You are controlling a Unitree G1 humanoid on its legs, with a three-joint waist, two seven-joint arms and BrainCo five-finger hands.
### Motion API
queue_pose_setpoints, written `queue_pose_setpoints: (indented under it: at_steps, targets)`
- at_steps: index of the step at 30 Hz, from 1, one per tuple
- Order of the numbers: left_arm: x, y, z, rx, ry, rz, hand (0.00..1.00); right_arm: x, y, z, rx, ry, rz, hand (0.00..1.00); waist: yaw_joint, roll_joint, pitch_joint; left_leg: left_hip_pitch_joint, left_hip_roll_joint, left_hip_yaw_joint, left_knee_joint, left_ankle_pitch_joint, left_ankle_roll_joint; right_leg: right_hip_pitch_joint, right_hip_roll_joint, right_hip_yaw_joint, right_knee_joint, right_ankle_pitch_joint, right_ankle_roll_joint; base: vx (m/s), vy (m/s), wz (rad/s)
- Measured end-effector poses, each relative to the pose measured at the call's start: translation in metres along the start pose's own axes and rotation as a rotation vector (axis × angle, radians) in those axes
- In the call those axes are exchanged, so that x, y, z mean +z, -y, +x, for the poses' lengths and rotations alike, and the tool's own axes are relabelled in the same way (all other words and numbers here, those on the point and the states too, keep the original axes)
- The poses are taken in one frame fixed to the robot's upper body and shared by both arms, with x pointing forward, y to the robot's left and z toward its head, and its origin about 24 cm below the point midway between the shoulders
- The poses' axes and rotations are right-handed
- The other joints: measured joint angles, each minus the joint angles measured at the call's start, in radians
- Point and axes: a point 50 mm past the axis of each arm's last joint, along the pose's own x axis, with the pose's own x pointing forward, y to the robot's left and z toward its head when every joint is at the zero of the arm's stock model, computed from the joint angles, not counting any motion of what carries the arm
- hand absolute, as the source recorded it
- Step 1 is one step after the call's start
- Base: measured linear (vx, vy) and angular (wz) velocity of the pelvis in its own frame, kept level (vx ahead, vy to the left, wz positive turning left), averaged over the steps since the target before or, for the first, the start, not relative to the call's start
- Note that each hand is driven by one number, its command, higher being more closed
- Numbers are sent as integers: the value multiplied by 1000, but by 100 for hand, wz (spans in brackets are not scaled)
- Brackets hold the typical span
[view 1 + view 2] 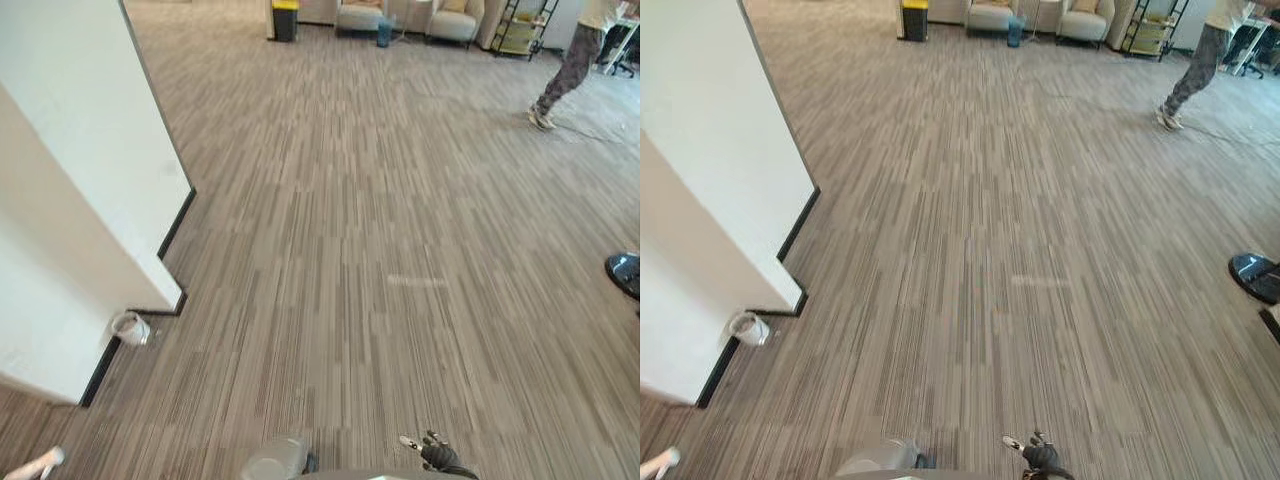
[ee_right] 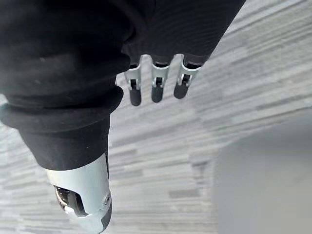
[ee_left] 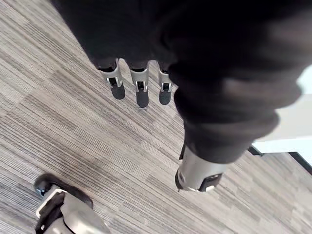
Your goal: Organize washtable
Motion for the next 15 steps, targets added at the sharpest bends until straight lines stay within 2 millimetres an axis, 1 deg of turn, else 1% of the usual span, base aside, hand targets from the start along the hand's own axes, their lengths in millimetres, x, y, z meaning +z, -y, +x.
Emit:
queue_pose_setpoints:
  at_steps: [1, 2, 3, 4, 5, 6, 7, 8, 9, 10, 11, 12, 13, 14, 15]
  targets:
    - [5, 3, 0, -8, 23, -8, 0, -6, 4, -2, -15, -14, 15, 0, 0, -3, 2, 54, 18, -27, -36, -19, -42, -34, -20, 7, -169, -20, -19, 646, -127, 70]
    - [6, 4, 0, -10, 29, -13, 0, -11, 8, -5, -30, -31, 31, 0, 1, -4, 3, 91, 27, -42, -52, -35, -71, -40, -37, 12, -327, -44, -59, 776, -196, 66]
    - [2, 3, -1, 1, 19, -29, 0, -17, 9, -6, -38, -50, 52, 0, 3, -4, 2, 136, 33, -51, -56, -52, -96, -24, -51, 33, -623, -73, -118, 765, -251, 41]
    - [1, 2, -1, 10, 16, -34, 0, -19, 10, -7, -40, -61, 54, 0, 0, -5, 1, 149, 31, -58, -52, -59, -106, -4, -51, 48, -773, -63, -129, 638, -253, 30]
    - [1, 2, -2, 18, 18, -38, 0, -22, 10, -8, -40, -71, 57, 0, -3, -7, 2, 161, 29, -68, -50, -65, -110, 21, -51, 65, -911, -36, -147, 516, -249, 30]
    - [2, -3, -1, 40, 24, -55, 0, -33, 9, -12, -51, -105, 78, 0, -2, -31, -1, 195, 15, -99, -51, -71, -106, 53, -52, 106, -1081, 68, -123, 616, -338, 38]
    - [-8, 10, -4, 21, -12, -94, 0, -26, 25, -10, -79, -95, 48, 0, -7, 42, -15, 191, 79, -132, -10, -54, -116, 65, -12, 46, -1044, -3, -152, 588, -327, 33]
    - [-9, 18, -5, 5, -17, -105, 0, -25, 29, -9, -86, -98, 34, 0, -6, 61, -23, 184, 90, -140, 6, -35, -111, 65, 2, 25, -1035, -21, -162, 560, -304, 19]
    - [-9, 24, -6, -7, -16, -114, 0, -25, 29, -9, -88, -102, 28, 0, -5, 74, -27, 180, 105, -150, 19, -13, -103, 66, 12, 15, -1023, -39, -174, 439, -233, 11]
    - [-6, 28, -6, -11, -9, -133, 0, -24, 31, -8, -89, -107, 15, 0, -2, 85, -31, 167, 119, -155, 57, 43, -102, 74, 32, -5, -998, -79, -198, 553, -289, 6]
    - [-5, 31, -5, -17, -6, -141, 0, -23, 30, -7, -82, -109, 0, 0, -2, 83, -30, 133, 123, -155, 142, 131, -114, 99, 51, -17, -996, -106, -221, 638, -352, 2]
    - [-3, 31, -5, -16, -2, -145, 0, -23, 29, -7, -73, -109, -19, 0, -3, 84, -29, 79, 122, -153, 258, 237, -149, 134, 66, -23, -1023, -118, -236, 586, -285, -3]
    - [-2, 27, -4, -4, 3, -153, 0, -20, 27, -6, -65, -100, -35, 0, -3, 84, -25, -18, 133, -142, 445, 347, -215, 200, 92, -22, -1081, -124, -256, 449, -203, 1]
    - [-1, 28, -4, -5, 5, -155, 0, -19, 28, -5, -67, -98, -36, 0, -3, 87, -23, -74, 148, -122, 540, 321, -204, 238, 107, -25, -1111, -122, -263, 393, -156, 0]
    - [1, 27, -4, -4, 15, -153, 0, -20, 28, -6, -67, -105, -37, 0, 6, 84, -17, -165, 174, -75, 662, 253, -181, 315, 130, -30, -1167, -118, -270, 284, -130, -6]
